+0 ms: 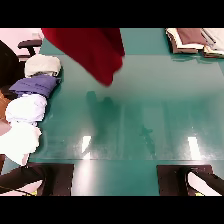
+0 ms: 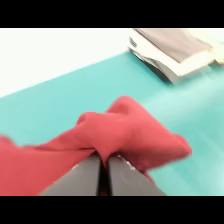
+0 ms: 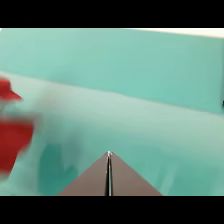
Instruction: Fold the shirts.
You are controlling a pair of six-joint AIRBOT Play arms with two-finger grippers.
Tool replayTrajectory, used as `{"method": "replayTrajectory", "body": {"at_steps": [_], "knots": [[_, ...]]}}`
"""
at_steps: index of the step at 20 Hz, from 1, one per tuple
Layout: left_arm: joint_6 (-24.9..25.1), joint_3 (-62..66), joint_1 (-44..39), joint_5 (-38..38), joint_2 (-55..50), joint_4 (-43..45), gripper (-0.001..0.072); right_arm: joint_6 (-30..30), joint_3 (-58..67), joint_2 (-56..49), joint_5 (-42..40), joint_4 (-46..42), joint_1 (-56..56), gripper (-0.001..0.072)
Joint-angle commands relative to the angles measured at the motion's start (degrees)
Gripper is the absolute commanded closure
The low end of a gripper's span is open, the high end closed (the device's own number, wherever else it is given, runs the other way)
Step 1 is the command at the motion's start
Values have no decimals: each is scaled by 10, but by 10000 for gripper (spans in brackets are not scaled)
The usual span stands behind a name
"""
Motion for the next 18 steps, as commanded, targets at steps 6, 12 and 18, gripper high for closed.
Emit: {"method": "replayTrajectory", "body": {"at_steps": [6, 12, 18], "knots": [[6, -114, -100, -18, -117, -65, 96, 0, 13, 0, 27, -3, 0, 698], [-36, -129, 63, -78, -135, -40, 97, 0, 13, 0, 44, -2, 0, 697], [27, -359, 191, -96, -136, -223, 97, 0, 13, -8, 49, 0, 0, 697]]}}
